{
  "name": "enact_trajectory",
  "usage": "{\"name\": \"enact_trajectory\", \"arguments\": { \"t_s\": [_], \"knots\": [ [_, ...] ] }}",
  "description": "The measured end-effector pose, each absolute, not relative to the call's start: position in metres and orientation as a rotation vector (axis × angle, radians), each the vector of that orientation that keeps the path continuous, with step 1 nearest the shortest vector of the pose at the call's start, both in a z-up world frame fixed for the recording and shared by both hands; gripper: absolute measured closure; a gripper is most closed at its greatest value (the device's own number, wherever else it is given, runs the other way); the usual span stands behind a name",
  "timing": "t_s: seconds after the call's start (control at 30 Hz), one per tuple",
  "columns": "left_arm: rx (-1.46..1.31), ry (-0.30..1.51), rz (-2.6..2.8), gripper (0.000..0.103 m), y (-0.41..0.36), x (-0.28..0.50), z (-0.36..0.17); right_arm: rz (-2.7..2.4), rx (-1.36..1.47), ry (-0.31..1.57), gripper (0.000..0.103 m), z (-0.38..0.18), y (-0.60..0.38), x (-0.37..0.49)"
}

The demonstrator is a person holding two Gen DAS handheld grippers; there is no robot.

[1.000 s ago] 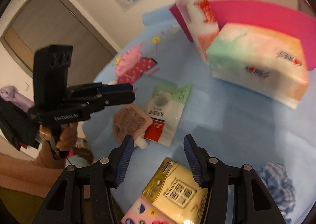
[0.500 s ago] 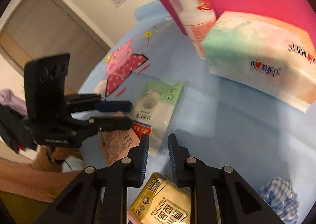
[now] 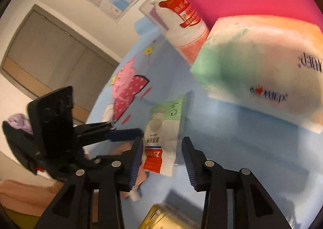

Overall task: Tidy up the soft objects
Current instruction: 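Grasp the green-and-white bag on the sheet with the right gripper, then carry the green-and-white bag into the pink box and open the right gripper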

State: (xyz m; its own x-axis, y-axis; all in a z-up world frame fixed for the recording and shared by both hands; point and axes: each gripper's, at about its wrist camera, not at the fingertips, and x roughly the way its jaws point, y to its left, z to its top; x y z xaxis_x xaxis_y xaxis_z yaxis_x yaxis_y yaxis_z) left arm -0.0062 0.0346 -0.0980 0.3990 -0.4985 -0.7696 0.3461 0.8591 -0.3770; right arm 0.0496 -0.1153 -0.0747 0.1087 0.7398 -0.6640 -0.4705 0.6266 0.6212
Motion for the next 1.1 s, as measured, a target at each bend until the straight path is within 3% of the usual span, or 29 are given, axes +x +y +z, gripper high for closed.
{"name": "enact_trajectory", "arguments": {
  "t_s": [0.03, 0.07, 0.23, 0.53, 0.7, 0.77, 0.8, 0.9, 1.1],
  "knots": [
    [-0.168, 1.03, -0.535, 0.052, 0.035, -0.006, -0.098, 0.907, 0.279, 1.142, 0.073, -0.074, -0.116, 0.05],
    [-0.168, 1.031, -0.532, 0.052, 0.034, -0.006, -0.097, 0.911, 0.266, 1.122, 0.085, -0.07, -0.116, 0.049],
    [-0.227, 1.028, -0.529, 0.052, 0.045, 0.0, -0.092, 0.943, 0.262, 1.028, 0.097, -0.049, -0.123, 0.043],
    [-0.194, 1.035, -0.539, 0.052, 0.036, 0.004, -0.094, 0.969, 0.287, 1.094, 0.091, -0.061, -0.122, 0.054],
    [-0.184, 1.039, -0.55, 0.052, 0.033, 0.003, -0.097, 1.013, 0.274, 1.157, 0.077, -0.071, -0.108, 0.053],
    [-0.179, 1.036, -0.547, 0.052, 0.032, 0.002, -0.096, 0.987, 0.248, 1.139, 0.078, -0.072, -0.103, 0.051],
    [-0.182, 1.034, -0.544, 0.052, 0.032, 0.002, -0.096, 0.985, 0.242, 1.126, 0.087, -0.071, -0.103, 0.05],
    [-0.208, 1.014, -0.542, 0.052, 0.036, 0.001, -0.09, 1.004, 0.238, 1.065, 0.091, -0.058, -0.106, 0.044],
    [-0.232, 0.925, -0.575, 0.052, 0.042, 0.0, -0.056, 1.034, 0.244, 0.928, 0.091, -0.007, -0.124, 0.038]
  ]
}}
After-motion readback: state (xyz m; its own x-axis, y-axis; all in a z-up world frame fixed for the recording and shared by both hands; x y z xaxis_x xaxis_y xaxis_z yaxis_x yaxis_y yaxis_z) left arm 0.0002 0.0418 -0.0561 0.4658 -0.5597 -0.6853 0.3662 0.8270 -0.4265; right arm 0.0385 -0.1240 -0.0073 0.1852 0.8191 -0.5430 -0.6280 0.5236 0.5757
